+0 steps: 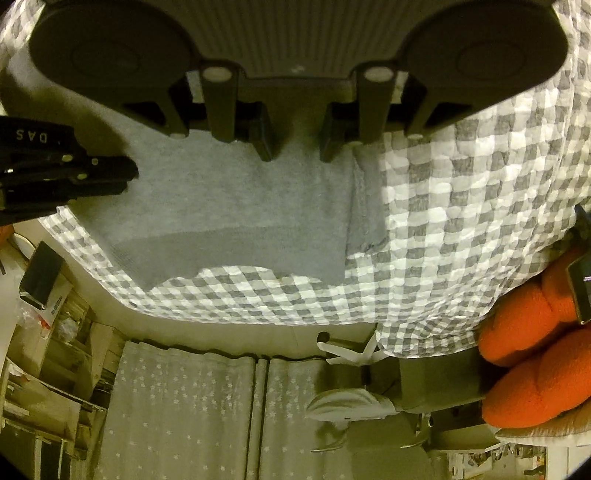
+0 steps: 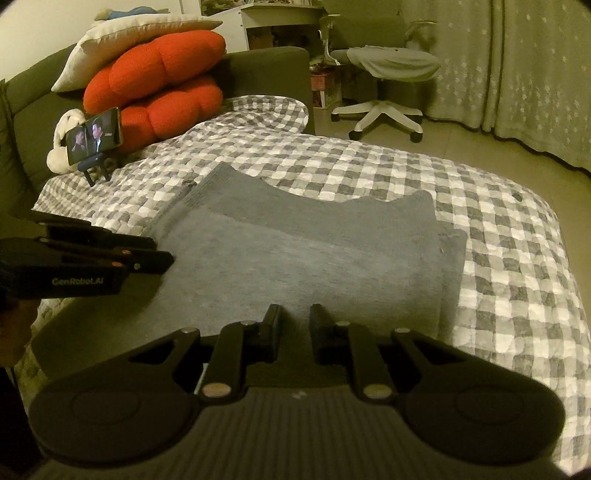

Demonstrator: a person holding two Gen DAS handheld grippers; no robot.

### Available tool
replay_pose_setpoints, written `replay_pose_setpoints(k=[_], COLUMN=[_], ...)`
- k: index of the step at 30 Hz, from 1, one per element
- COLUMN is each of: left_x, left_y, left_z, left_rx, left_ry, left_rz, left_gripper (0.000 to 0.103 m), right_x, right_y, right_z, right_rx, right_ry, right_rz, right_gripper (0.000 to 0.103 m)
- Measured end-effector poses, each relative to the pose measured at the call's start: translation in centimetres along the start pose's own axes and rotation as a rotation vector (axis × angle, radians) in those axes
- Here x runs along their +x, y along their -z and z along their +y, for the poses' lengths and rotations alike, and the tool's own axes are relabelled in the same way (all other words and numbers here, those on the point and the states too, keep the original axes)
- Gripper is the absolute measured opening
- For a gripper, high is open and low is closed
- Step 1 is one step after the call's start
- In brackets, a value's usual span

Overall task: Fold clothes
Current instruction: 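Open both grippers and lay the folded end onto the sweater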

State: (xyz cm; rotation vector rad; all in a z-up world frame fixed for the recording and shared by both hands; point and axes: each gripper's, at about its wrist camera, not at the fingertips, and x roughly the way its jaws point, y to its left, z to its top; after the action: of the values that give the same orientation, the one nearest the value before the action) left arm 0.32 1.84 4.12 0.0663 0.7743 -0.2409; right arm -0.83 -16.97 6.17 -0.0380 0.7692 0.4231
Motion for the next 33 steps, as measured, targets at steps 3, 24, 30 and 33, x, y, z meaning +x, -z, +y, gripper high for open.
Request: replay_pose_setpoints(k=[3,24,30,33], left_x=[0.0,0.1,0.1,0.1], left_y=[0.0,-0.1,-0.2,-0.2], left_z=[0.0,0.3,0.3,0.3], left_rx=[-0.004,-0.020,-0.024,-0.026], left_ry=[-0.001,0.001,0.002,0.001], left_rz=[0.001,0.010,0.011,0.012], left_gripper=[0.028,0.028,0.028,0.028], right_x=[-0.1,-0.4,-0.5,-0.5], right_y=[0.0,0.1,0.2,0.2], right_z=[-0.1,-1.2,-1.3,-1.2], right_rx=[0.005,0.039,0.039,0.033], right_ry=[0.003,0.026,0.029,0.033], right_rz=[0.001,0.004,0.003,0.002], right_gripper=[0.016,0.016,0.016,0.016])
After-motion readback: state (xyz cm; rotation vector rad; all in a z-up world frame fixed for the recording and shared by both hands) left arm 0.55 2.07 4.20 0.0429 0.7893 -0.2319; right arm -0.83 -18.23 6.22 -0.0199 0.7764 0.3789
